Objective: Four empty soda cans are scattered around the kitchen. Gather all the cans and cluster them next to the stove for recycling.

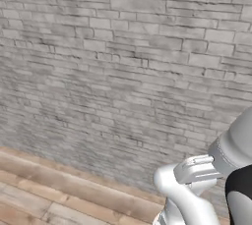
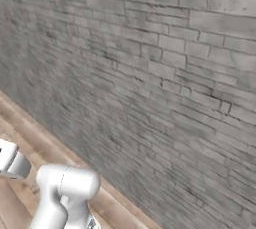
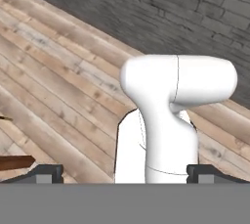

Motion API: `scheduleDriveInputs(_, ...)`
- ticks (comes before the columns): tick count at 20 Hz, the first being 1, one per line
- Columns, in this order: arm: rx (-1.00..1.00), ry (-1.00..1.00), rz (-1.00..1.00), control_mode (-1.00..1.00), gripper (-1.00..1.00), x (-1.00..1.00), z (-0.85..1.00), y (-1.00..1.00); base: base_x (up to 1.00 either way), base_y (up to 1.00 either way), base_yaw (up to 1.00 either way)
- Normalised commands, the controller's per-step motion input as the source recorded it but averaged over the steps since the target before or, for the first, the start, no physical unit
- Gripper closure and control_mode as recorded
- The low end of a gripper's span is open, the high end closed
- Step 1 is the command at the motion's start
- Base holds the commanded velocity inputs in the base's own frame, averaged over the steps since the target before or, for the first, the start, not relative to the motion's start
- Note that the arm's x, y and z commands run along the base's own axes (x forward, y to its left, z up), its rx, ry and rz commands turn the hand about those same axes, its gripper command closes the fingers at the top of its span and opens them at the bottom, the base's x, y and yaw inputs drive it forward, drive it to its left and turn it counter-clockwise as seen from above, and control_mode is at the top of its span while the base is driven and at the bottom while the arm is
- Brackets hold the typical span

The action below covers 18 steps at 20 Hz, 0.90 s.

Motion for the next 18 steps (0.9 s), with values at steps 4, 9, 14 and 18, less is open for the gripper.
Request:
scheduleDriveInputs(4,0.0,0.0,0.0,1.0,-1.0,0.0,0.0,0.0,0.3,0.0,0.42)
scheduleDriveInputs(9,0.0,0.0,0.0,1.0,-1.0,0.0,0.0,0.0,0.32,0.0,0.45)
scheduleDriveInputs(14,0.0,0.0,0.0,1.0,-1.0,0.0,0.0,0.0,0.72,0.0,0.45)
scheduleDriveInputs(18,0.0,0.0,0.0,1.0,-1.0,0.0,0.0,0.0,0.81,-0.04,0.43)
